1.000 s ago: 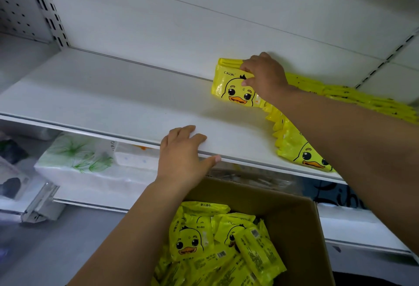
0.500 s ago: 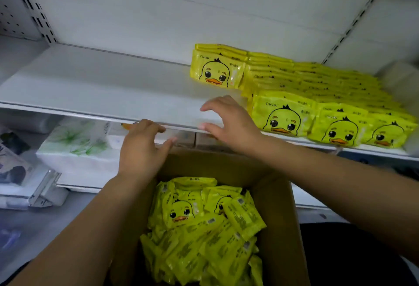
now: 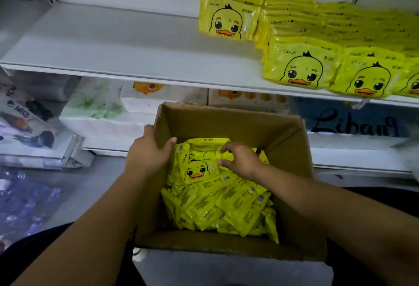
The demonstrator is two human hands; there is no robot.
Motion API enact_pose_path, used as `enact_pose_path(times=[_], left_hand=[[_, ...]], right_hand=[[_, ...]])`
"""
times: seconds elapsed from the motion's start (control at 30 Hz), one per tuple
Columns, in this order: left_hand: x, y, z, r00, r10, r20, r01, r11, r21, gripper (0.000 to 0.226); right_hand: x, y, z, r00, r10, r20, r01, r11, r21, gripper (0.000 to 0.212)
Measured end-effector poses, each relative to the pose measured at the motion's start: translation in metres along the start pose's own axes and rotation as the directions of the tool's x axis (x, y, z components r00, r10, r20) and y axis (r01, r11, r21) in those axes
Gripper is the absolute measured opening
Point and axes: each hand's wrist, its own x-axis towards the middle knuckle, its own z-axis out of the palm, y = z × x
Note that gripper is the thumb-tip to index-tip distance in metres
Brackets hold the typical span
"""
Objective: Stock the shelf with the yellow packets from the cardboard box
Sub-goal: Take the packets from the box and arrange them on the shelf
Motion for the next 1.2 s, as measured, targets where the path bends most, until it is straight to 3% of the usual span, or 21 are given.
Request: enact_pose_path(times=[0.13, 0.27, 0.5, 0.6, 0.7, 0.77, 0.87, 1.0, 1.03, 1.1, 1.2], left_hand=[[0.008, -0.004, 0.003, 1.0, 0.006, -0.023, -0.006, 1.0, -0.019, 0.05], [0.014, -0.007, 0.007, 0.999, 0.035, -0.021, -0.035, 0.999, 0.002, 0.049], [0.018, -0.013, 0.008, 0.999, 0.044, -0.012, -0.044, 0.998, 0.036, 0.046], [0.018, -0.013, 0.008, 0.999, 0.047, -0.012, -0.047, 0.998, 0.033, 0.046], [0.019, -0.013, 0.008, 0.999, 0.046, -0.019, -0.045, 0.998, 0.034, 0.048], [0.02, -0.013, 0.008, 0.999, 0.046, -0.022, -0.045, 0.999, 0.028, 0.049], [0.02, -0.013, 0.008, 0.999, 0.045, -0.026, -0.045, 0.999, 0.016, 0.048], [0.02, -0.014, 0.009, 0.999, 0.037, -0.029, -0.037, 0.999, 0.002, 0.045], [0.02, -0.015, 0.009, 0.999, 0.035, -0.027, -0.034, 0.999, 0.003, 0.045], [0.02, -0.015, 0.009, 0.999, 0.036, -0.024, -0.036, 0.999, 0.009, 0.045], [0.02, -0.015, 0.008, 0.999, 0.033, -0.018, -0.033, 0.999, 0.007, 0.047]], right_hand=[[0.038, 0.001, 0.013, 1.0, -0.025, 0.01, 0.026, 0.984, -0.177, 0.061], [0.07, 0.004, 0.037, 0.999, 0.037, 0.024, -0.03, 0.967, -0.252, 0.062], [0.091, 0.003, 0.067, 0.999, 0.046, -0.017, -0.049, 0.895, -0.444, 0.026], [0.091, 0.005, 0.064, 0.998, 0.017, -0.057, -0.037, 0.93, -0.366, 0.022], [0.072, 0.005, 0.069, 0.979, -0.129, -0.156, 0.095, 0.974, -0.206, 0.012], [0.052, 0.005, 0.079, 0.974, -0.203, -0.102, 0.183, 0.967, -0.178, 0.012], [0.034, 0.011, 0.094, 0.977, -0.192, 0.098, 0.206, 0.964, -0.168, 0.023], [0.047, 0.008, 0.098, 0.996, -0.01, -0.088, 0.014, 0.999, 0.047, 0.051], [0.053, 0.006, 0.097, 0.996, 0.055, -0.073, -0.049, 0.996, 0.07, 0.062], [0.066, 0.005, 0.095, 0.991, 0.12, 0.067, -0.119, 0.993, -0.012, 0.079], [0.078, -0.002, 0.092, 0.953, 0.203, 0.227, -0.144, 0.957, -0.253, 0.084]])
